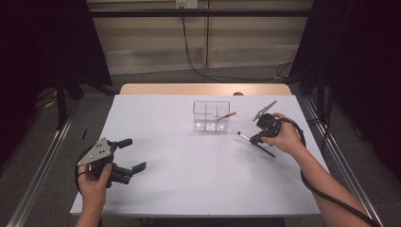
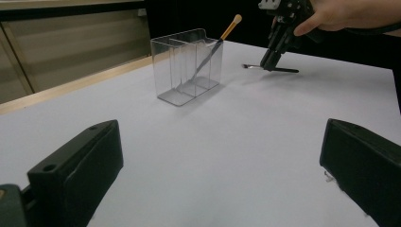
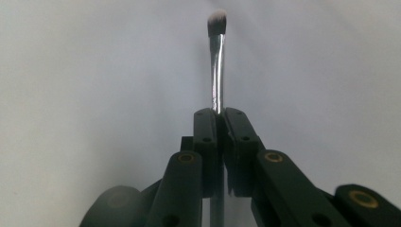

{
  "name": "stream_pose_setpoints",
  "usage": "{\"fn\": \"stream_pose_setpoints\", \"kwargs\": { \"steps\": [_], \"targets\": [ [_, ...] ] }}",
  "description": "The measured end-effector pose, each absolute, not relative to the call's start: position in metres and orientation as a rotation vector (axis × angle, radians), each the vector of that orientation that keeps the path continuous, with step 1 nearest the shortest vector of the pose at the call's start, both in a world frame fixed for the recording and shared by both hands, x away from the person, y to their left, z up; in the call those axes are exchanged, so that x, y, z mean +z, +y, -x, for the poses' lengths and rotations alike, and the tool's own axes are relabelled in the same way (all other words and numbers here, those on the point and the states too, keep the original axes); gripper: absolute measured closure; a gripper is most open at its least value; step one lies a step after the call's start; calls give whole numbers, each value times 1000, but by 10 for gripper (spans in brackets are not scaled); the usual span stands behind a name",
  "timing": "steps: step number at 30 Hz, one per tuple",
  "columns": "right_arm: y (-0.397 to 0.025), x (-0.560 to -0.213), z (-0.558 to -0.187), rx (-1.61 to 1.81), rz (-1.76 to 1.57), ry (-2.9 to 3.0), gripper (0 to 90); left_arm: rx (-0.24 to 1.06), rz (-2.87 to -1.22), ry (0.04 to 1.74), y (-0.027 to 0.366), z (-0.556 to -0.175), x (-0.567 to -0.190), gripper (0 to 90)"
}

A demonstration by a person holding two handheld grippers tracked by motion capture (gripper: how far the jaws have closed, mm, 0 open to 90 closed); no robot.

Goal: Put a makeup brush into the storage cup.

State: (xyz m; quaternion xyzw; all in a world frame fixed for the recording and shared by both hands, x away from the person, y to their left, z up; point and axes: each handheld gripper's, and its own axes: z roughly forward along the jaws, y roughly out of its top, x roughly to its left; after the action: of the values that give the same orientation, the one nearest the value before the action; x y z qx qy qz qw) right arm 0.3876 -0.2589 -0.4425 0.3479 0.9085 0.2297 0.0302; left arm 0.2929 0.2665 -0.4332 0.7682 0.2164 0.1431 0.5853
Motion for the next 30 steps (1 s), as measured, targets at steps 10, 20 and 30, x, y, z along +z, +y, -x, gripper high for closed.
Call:
{"fn": "stream_pose_setpoints", "kwargs": {
  "steps": [10,20,30],
  "targets": [
    [-270,-427,-385,1011,-1089,2594,844,336,-1796,507,265,-293,-433,2],
    [-268,-417,-381,1248,-1080,2428,845,331,-1786,514,265,-292,-433,2],
    [-270,-415,-378,1455,-1099,2249,845,339,-1792,506,266,-293,-433,2]
  ]
}}
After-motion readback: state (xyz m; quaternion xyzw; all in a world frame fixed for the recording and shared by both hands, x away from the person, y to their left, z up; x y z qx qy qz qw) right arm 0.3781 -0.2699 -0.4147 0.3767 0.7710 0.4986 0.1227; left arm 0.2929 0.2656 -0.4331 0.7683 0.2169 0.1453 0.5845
